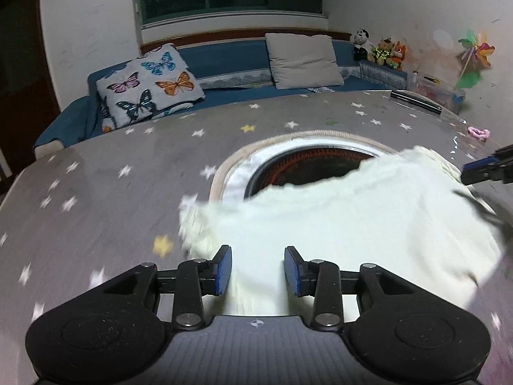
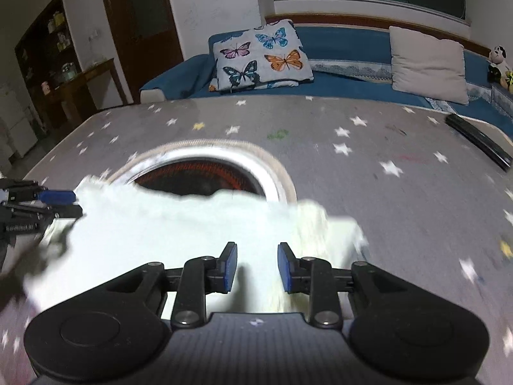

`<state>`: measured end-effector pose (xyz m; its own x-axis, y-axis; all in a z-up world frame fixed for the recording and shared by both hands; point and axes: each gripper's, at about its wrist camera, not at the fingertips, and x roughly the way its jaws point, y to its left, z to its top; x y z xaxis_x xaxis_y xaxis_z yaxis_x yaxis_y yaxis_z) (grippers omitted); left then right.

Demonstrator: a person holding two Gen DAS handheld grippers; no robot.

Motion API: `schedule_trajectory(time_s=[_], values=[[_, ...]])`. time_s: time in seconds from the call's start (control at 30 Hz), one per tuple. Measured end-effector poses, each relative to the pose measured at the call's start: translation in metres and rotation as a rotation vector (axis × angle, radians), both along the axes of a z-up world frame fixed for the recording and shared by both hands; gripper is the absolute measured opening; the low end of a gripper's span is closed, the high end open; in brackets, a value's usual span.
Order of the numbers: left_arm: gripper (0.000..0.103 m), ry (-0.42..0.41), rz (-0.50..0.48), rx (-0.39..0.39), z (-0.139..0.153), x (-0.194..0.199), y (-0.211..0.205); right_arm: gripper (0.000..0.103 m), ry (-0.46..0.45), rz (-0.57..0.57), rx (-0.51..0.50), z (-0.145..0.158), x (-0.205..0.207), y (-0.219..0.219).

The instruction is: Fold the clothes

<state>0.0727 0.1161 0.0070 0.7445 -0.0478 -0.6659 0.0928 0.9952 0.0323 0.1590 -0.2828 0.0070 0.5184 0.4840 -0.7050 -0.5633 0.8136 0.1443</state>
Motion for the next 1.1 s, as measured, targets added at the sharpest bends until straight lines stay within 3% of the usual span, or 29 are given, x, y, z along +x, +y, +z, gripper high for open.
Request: schedule_trajectory(time_s=[0.2,0.33,0.67,0.83,1.1], values=[[0.041,0.007,0.052,-0.035,-0.001,-0.062,0.004,0.034,0.023,0.002,-0.002,0.005,-0.054,-0.043],[0.041,0.004,0.053,-0.048,-0.006,-0.081,-0.001,0.034,0.03,0.02,0.004,0.001,-0.08,-0.059],[0.036,-0.001,0.06,-0.068,-0.016,-0.098,-0.005,0.033,-0.005,0.105,-0.036,-0.016,-0.092,-0.043],[0.022,-0.002,0.054,-0.066,-0.019,-0.1,-0.004,0.009,0.006,0.101,-0.036,-0.019,-0.095,-0.044],[0.019,-0.01,0.075,-0.075,-0.018,-0.105,0.002,0.006,-0.018,0.092,-0.045,-0.016,-0.098,-0.043]])
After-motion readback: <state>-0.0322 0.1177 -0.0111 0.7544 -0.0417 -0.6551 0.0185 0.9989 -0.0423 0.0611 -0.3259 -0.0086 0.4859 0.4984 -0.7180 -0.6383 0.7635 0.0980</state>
